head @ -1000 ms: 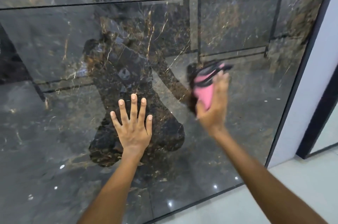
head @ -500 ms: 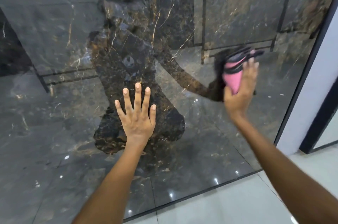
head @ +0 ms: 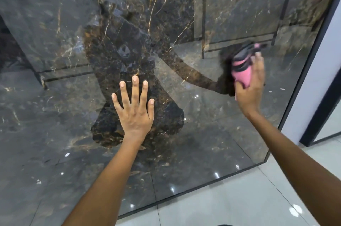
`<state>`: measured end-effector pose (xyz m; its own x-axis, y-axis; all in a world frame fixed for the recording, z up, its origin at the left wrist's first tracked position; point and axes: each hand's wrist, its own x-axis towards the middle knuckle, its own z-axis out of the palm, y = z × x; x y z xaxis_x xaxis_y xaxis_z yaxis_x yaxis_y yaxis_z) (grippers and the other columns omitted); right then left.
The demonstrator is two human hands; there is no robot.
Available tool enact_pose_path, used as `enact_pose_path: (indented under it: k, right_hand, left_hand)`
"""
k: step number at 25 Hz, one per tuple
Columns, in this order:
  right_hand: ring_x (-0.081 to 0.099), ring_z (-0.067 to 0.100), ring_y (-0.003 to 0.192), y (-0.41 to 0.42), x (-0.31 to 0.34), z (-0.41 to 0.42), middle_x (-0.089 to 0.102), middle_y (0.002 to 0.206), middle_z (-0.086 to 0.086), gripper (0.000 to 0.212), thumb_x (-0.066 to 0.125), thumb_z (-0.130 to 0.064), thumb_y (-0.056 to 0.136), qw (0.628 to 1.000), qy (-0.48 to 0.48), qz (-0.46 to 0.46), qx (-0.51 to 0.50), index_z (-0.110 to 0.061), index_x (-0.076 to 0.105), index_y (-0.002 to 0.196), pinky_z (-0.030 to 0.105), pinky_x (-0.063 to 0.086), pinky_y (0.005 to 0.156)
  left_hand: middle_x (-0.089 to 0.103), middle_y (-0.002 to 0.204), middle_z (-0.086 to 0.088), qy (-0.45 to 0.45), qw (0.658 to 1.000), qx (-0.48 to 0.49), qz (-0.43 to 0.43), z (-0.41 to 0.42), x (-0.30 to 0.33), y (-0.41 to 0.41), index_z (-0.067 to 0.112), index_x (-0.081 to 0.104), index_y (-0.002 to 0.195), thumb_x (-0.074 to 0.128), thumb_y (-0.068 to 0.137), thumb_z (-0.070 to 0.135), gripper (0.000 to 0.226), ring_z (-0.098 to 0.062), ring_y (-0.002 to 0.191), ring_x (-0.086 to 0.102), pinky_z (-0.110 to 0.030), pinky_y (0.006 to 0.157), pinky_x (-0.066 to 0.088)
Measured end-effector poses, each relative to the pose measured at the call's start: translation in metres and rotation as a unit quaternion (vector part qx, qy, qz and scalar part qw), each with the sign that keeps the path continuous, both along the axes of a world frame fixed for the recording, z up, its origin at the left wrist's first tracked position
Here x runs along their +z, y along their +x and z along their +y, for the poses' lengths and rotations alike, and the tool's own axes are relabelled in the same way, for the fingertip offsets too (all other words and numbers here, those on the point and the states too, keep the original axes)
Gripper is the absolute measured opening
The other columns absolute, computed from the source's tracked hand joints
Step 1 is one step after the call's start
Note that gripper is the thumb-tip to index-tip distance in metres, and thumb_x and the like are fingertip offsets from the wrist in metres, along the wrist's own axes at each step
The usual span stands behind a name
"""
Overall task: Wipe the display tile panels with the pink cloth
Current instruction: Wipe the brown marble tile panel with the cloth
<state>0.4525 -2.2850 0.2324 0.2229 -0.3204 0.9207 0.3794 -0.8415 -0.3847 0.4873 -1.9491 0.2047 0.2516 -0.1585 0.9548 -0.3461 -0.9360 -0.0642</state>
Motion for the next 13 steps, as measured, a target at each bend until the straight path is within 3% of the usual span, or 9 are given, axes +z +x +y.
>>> enact_pose_path:
  k: [2, 3, 5, 7, 8, 9, 10, 12, 13]
  right_hand:
    - [0.023, 0.032, 0.145, 0.001, -0.035, 0.025, 0.027, 0.155, 0.019, 0.076, 0.052, 0.006, 0.077, 0.982, 0.19, 0.005, -0.002, -0.005, 0.028, 0.148, 0.051, 0.023, 0.118]
    - [0.023, 0.034, 0.144, -0.006, -0.074, 0.047, 0.026, 0.156, 0.019, 0.084, 0.054, 0.009, 0.076, 0.986, 0.157, 0.048, 0.0, -0.009, 0.022, 0.151, 0.056, 0.024, 0.115]
    - [0.027, 0.033, 0.141, -0.027, -0.158, 0.082, 0.024, 0.156, 0.01, 0.106, 0.063, 0.014, 0.065, 0.979, -0.132, 0.155, 0.025, -0.021, 0.015, 0.153, 0.06, 0.038, 0.103]
    - [0.023, 0.03, 0.142, -0.045, -0.207, 0.074, 0.016, 0.16, 0.001, 0.11, 0.058, 0.01, 0.064, 0.871, -0.46, 0.174, 0.017, -0.022, 0.007, 0.155, 0.052, 0.036, 0.104]
    - [0.024, 0.032, 0.141, -0.042, -0.202, 0.053, 0.019, 0.158, 0.003, 0.099, 0.049, 0.008, 0.072, 0.836, -0.527, 0.152, 0.023, -0.02, 0.004, 0.156, 0.05, 0.031, 0.107]
    - [0.03, 0.036, 0.135, -0.037, -0.183, 0.033, 0.029, 0.152, 0.009, 0.087, 0.041, 0.007, 0.081, 0.85, -0.508, 0.139, 0.022, -0.019, 0.004, 0.156, 0.051, 0.027, 0.109]
    - [0.034, 0.04, 0.131, -0.03, -0.153, 0.018, 0.034, 0.145, 0.015, 0.079, 0.038, 0.008, 0.086, 0.905, -0.403, 0.136, 0.015, -0.018, 0.008, 0.155, 0.054, 0.027, 0.109]
    - [0.027, 0.039, 0.14, -0.014, -0.078, -0.01, 0.031, 0.151, 0.02, 0.078, 0.045, 0.013, 0.081, 0.993, -0.071, 0.094, -0.006, -0.012, 0.023, 0.152, 0.055, 0.022, 0.116]
    - [0.023, 0.034, 0.143, -0.007, -0.048, -0.012, 0.029, 0.154, 0.019, 0.077, 0.047, 0.014, 0.077, 0.997, 0.06, 0.037, -0.018, -0.006, 0.029, 0.15, 0.049, 0.02, 0.119]
  left_hand:
    - [-0.015, 0.163, 0.006, -0.005, 1.0, -0.005, -0.001, -0.001, -0.001, -0.001, 0.027, -0.001, 0.157, 0.024, 0.106, 0.039, 0.058, -0.023, 0.15, -0.015, -0.048, 0.12, -0.008]
    - [-0.015, 0.163, 0.007, -0.023, 1.0, -0.013, 0.007, -0.005, -0.003, -0.004, 0.027, -0.001, 0.157, 0.025, 0.105, 0.038, 0.059, -0.022, 0.15, -0.015, -0.047, 0.12, -0.008]
    - [-0.015, 0.163, 0.007, -0.07, 0.996, -0.036, 0.044, -0.016, -0.022, -0.015, 0.028, -0.002, 0.157, 0.028, 0.104, 0.035, 0.061, -0.022, 0.15, -0.015, -0.045, 0.12, -0.009]
    - [-0.013, 0.164, 0.004, -0.056, 0.993, -0.054, 0.087, -0.021, -0.07, -0.028, 0.028, -0.002, 0.157, 0.024, 0.105, 0.037, 0.059, -0.024, 0.15, -0.013, -0.045, 0.121, -0.009]
    - [-0.012, 0.164, 0.003, -0.028, 0.992, -0.062, 0.107, -0.019, -0.099, -0.032, 0.028, -0.001, 0.157, 0.019, 0.106, 0.039, 0.056, -0.025, 0.15, -0.012, -0.045, 0.121, -0.007]
    - [-0.01, 0.164, 0.002, 0.005, 0.99, -0.065, 0.123, -0.013, -0.124, -0.034, 0.028, -0.001, 0.157, 0.015, 0.106, 0.04, 0.054, -0.025, 0.151, -0.011, -0.045, 0.121, -0.006]
    - [-0.009, 0.165, 0.001, 0.031, 0.989, -0.064, 0.129, -0.007, -0.144, -0.032, 0.027, 0.001, 0.157, 0.013, 0.107, 0.041, 0.054, -0.026, 0.151, -0.009, -0.045, 0.121, -0.005]
    - [-0.006, 0.165, -0.002, 0.044, 0.991, -0.041, 0.117, -0.003, -0.16, -0.026, 0.026, 0.004, 0.157, 0.017, 0.107, 0.041, 0.054, -0.028, 0.151, -0.006, -0.046, 0.122, -0.004]
    - [-0.005, 0.165, -0.002, 0.039, 0.993, -0.028, 0.109, -0.004, -0.16, -0.023, 0.025, 0.005, 0.157, 0.019, 0.107, 0.041, 0.055, -0.028, 0.151, -0.006, -0.047, 0.121, -0.004]
